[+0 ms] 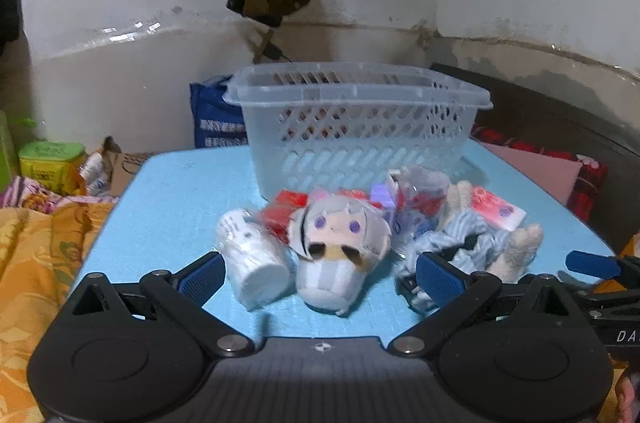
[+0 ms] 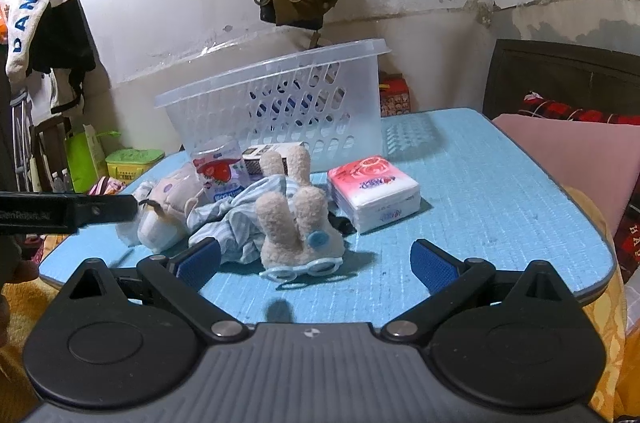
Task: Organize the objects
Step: 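Grasp the rim of the clear plastic basket with the left gripper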
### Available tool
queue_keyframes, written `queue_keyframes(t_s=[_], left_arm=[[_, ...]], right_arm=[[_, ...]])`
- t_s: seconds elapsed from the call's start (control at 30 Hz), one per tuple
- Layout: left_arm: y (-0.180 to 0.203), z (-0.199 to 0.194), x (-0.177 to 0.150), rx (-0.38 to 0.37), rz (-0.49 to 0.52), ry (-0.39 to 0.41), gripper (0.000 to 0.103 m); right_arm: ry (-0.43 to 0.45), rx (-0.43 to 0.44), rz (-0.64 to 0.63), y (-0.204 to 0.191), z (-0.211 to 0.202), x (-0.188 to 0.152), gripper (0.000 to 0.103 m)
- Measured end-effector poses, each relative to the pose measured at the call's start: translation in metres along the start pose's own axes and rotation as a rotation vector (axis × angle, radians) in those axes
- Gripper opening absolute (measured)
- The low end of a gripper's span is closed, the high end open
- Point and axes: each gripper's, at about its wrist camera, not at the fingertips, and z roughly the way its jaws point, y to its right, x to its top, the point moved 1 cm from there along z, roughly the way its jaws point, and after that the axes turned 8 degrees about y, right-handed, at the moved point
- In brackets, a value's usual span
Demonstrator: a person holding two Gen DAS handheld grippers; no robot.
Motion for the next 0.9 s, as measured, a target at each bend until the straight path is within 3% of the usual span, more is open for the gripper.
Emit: queue_keyframes(t_s=[0.17, 0.3, 0.43, 0.53, 0.6, 0.67, 0.8, 0.9], left_arm=[[-0.022, -0.003, 0.047, -0.103, 0.003, 0.022, 0.102], [-0.044, 0.029, 0.106, -0.031, 0.038, 0.044, 0.102], [-0.062, 0.087, 0.146, 0.002, 0.012, 0.007, 0.093], [-0.071, 0.123, 0.15, 0.018, -0.035, -0.057, 0.079], [-0.073, 0.136, 0.142, 0.021, -0.043, -0.111, 0.062], [-0.074, 0.139, 0.136, 0.031, -0.042, -0.134, 0.056], [-0.072, 0.135, 0.134, 0.029, -0.035, -0.122, 0.038], [-0.069, 0.138, 0.135, 0.051, -0.015, -0.121, 0.032]], right_arm=[[0.043, -0.01, -0.002, 0.003, 0.001, 0.01, 0.103], [0.095, -0.006, 0.035, 0.009, 0.004, 0.026, 0.103], [0.124, -0.013, 0.063, 0.013, 0.011, 0.035, 0.103], [0.097, 0.014, 0.044, 0.014, 0.017, 0.03, 0.103], [0.061, -0.008, 0.024, 0.014, 0.02, 0.025, 0.103], [0.059, -0.025, 0.013, 0.013, 0.019, 0.021, 0.103], [0.076, -0.01, 0.02, 0.012, 0.019, 0.018, 0.103], [0.086, -0.011, 0.022, 0.013, 0.019, 0.018, 0.103]])
